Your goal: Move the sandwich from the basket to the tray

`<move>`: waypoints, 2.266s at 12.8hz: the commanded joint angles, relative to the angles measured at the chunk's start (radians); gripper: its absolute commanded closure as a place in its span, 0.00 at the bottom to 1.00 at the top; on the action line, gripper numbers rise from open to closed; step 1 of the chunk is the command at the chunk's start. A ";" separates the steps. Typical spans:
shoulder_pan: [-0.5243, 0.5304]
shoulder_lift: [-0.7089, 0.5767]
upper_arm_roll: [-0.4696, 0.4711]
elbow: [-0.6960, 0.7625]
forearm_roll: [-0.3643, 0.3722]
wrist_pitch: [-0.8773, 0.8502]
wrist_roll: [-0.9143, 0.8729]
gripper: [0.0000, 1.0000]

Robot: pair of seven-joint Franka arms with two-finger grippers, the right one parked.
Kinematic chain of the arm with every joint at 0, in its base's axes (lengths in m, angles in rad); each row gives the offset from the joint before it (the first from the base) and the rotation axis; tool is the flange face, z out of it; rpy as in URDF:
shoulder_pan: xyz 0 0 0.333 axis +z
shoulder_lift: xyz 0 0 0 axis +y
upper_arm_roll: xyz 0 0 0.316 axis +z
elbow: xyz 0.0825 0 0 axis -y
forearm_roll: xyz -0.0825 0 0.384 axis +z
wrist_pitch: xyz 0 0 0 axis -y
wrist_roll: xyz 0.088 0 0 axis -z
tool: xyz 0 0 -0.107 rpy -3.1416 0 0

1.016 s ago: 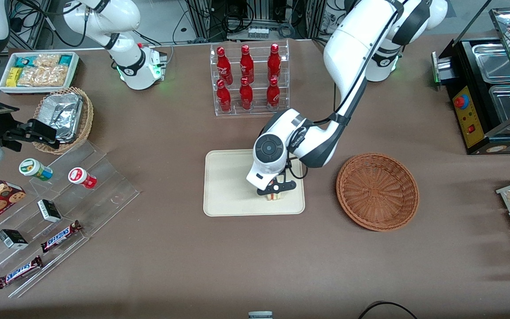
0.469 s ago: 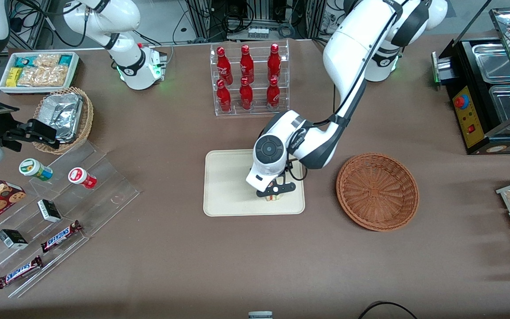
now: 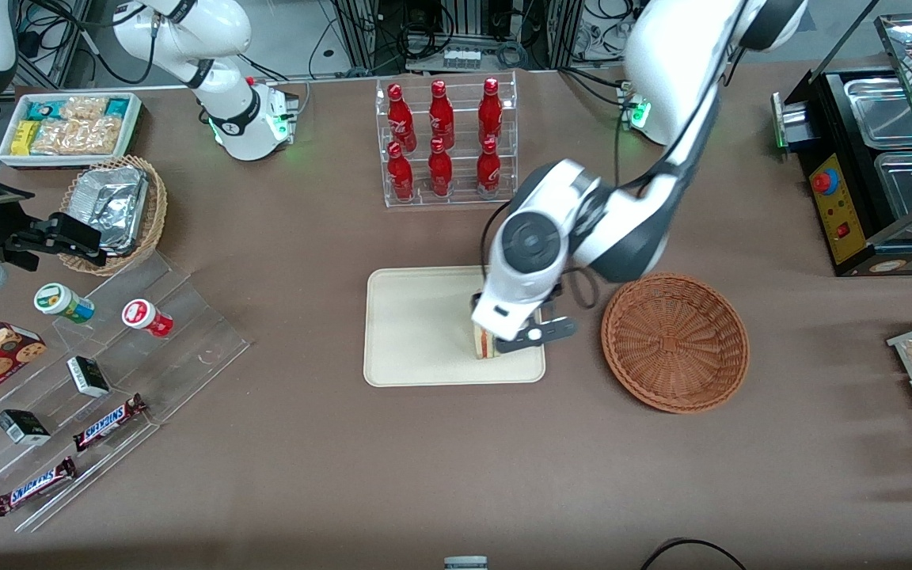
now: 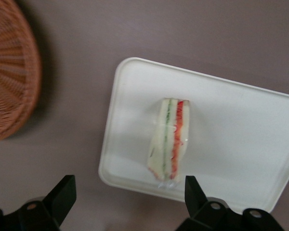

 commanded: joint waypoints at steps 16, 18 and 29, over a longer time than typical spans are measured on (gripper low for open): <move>0.481 -0.440 0.004 -0.046 0.005 -0.465 0.521 0.01; 0.541 -0.486 0.004 -0.074 0.005 -0.493 0.651 0.01; 0.610 -0.646 0.055 -0.266 0.054 -0.447 0.933 0.01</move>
